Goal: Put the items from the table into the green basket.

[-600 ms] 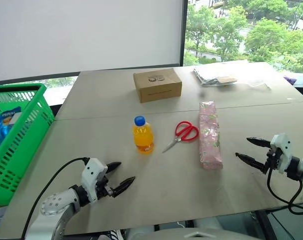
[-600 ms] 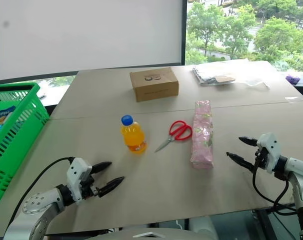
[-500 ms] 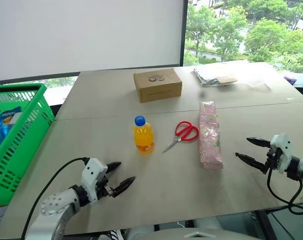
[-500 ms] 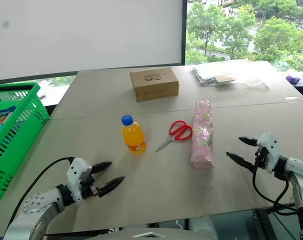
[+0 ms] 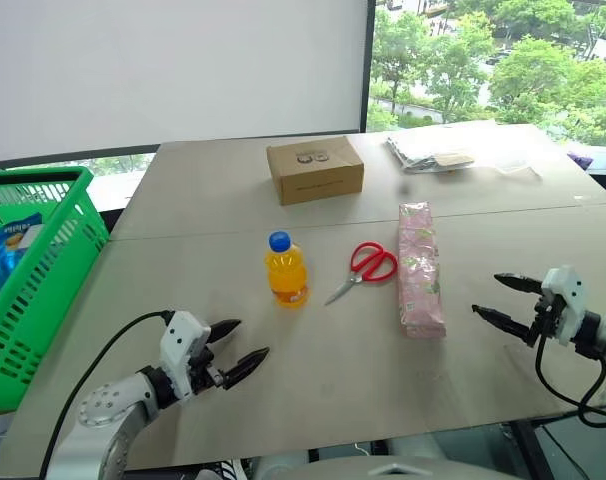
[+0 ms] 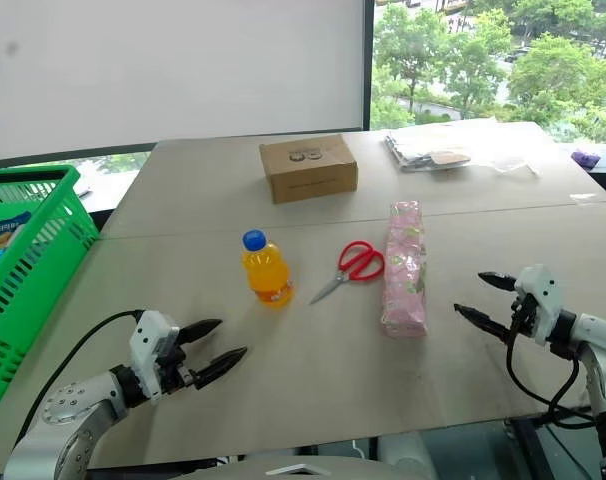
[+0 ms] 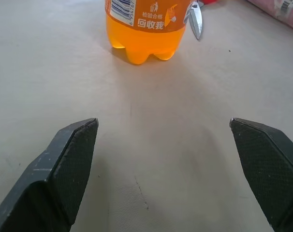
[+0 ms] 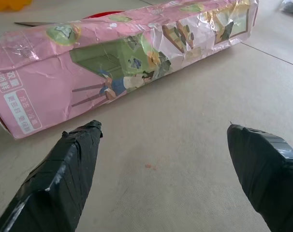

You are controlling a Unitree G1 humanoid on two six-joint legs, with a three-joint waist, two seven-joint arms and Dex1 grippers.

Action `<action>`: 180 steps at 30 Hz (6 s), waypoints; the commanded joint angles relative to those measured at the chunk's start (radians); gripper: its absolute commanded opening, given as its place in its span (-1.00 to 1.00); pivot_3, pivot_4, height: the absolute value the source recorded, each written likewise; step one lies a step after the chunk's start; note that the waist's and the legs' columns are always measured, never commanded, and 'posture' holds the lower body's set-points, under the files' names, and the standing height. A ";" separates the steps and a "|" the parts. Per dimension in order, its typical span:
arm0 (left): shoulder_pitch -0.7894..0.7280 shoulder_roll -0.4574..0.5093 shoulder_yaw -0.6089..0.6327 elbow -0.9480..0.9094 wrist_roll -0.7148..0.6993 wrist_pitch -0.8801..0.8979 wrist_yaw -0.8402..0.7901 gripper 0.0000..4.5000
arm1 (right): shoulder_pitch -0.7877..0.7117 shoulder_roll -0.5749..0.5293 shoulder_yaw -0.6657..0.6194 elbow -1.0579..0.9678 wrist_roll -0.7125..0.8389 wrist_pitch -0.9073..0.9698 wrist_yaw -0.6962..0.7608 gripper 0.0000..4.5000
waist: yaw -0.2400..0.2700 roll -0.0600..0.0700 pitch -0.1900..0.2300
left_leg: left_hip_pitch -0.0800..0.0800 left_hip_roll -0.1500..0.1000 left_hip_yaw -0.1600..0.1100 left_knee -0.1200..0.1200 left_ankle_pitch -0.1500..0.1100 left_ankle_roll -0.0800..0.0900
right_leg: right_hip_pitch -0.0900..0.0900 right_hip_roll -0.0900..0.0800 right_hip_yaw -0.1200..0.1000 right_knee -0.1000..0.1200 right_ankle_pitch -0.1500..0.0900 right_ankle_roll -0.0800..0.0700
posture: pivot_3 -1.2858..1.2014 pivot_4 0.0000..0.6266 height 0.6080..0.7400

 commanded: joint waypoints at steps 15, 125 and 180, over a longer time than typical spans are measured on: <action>-0.177 0.128 0.073 -0.103 -0.214 0.096 -0.165 1.00 | -0.511 -0.025 0.105 0.002 -0.007 0.107 0.034 0.98 | -0.001 0.003 0.003 | 0.001 0.000 0.001 0.000 0.000 0.000 | 0.000 0.001 0.001 0.001 0.000 0.000 | 0.03 -0.98 0.76; -0.371 0.157 0.078 -0.244 -0.159 0.378 0.110 1.00 | -0.203 0.017 0.027 -0.678 0.250 0.730 -0.043 0.99 | 0.056 0.001 0.010 | -0.002 -0.003 -0.008 0.003 0.004 -0.007 | 0.000 0.000 -0.006 0.007 0.001 0.001 | 0.03 -1.00 0.76; -0.877 -0.279 -0.284 0.539 0.248 0.069 0.122 0.39 | 0.071 -0.061 0.010 -0.707 0.200 0.488 -0.175 1.00 | -0.079 -0.007 0.003 | -0.005 -0.003 -0.011 0.003 0.002 -0.003 | 0.001 0.002 -0.007 0.001 0.004 0.006 | -0.11 -1.00 0.76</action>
